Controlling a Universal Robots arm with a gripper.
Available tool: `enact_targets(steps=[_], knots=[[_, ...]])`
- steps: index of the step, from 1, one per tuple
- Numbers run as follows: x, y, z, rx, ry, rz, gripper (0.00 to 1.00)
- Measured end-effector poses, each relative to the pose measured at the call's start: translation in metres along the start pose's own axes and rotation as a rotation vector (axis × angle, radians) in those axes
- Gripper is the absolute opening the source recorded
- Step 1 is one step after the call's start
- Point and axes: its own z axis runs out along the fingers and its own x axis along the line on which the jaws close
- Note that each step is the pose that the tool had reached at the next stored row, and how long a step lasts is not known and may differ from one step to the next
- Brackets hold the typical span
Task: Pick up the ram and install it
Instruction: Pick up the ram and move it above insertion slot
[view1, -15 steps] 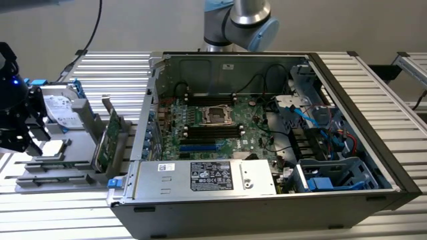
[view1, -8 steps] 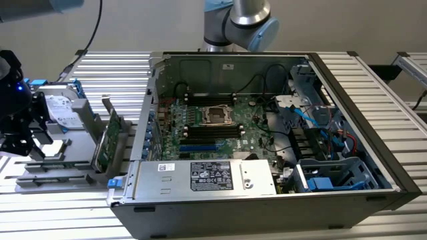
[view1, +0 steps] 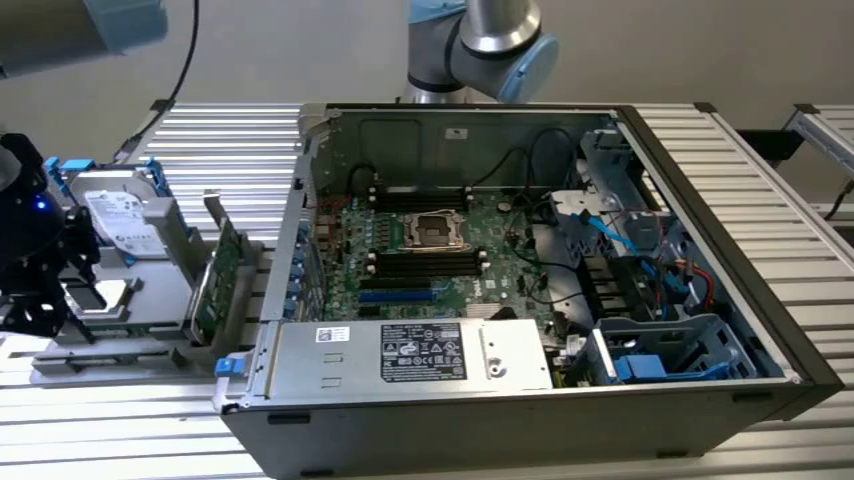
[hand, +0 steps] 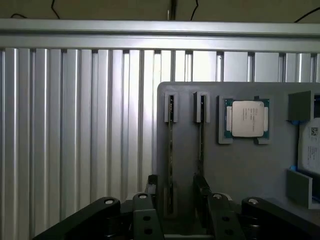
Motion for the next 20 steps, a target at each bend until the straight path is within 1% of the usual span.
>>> enact_targets(steps=[8,20], knots=[[0.005,-0.0007,0.0147,0.0000,0.0000,0.000,0.42],[0.005,-0.0030,0.0365,0.0001,-0.0001,0.000,0.42]])
